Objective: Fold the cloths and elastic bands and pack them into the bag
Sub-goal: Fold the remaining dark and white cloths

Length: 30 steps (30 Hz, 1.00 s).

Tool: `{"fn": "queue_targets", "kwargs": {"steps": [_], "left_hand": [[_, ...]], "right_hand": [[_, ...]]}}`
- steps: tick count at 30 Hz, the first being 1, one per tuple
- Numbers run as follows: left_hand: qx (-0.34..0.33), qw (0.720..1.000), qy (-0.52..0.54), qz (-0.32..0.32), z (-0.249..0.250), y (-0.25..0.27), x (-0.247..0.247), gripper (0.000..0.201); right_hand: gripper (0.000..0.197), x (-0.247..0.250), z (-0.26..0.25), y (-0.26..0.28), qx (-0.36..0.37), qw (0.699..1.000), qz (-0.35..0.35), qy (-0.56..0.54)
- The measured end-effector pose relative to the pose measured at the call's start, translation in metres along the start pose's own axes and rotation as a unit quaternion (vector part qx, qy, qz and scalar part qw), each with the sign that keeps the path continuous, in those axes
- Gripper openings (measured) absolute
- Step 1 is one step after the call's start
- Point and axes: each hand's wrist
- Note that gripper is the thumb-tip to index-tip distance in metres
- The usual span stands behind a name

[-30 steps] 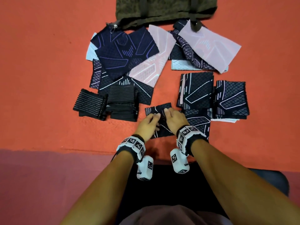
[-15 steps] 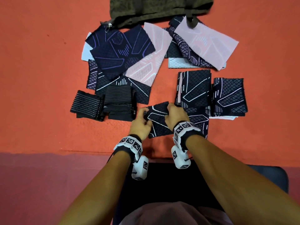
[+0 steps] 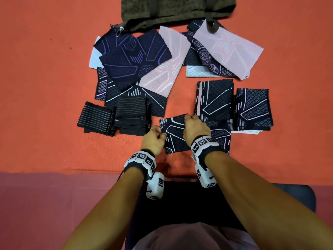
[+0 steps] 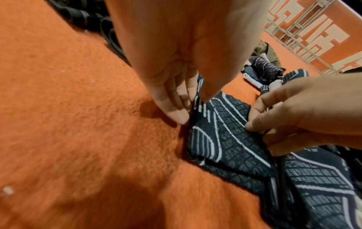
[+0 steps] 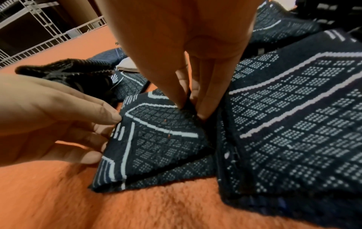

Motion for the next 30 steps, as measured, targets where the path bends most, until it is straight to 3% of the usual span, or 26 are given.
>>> {"fn": "queue_targets", "kwargs": {"steps": [6,12,23,30], "left_hand": [[0.008,0.999,0.032,-0.019,0.001,0.0,0.002,0.026],[-0.008,0.999,0.038,-0.018,0.01,0.0,0.001,0.02],[-0.043,0.989,0.141,0.007,0.058,-0.022,0.013,0.029],[-0.049,0.995,0.09,0.005,0.09,-0.047,0.024,0.03]], "right_hand": [[0.058,-0.007,-0.002,0.007,0.006,1.0,0.001,0.023],[0.051,0.006,-0.011,0.003,0.008,0.998,0.008,0.056],[0.029,0.051,-0.023,-0.01,0.064,0.992,0.091,-0.064],[0.046,0.058,-0.023,-0.032,0.065,0.994,0.03,-0.085]]}}
Point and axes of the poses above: each hand's wrist, its own y-axis away from the middle knuckle, its own x-axis out of the back of the hand, z = x × y, and after that the axes turned 1 degree about -x, right-handed
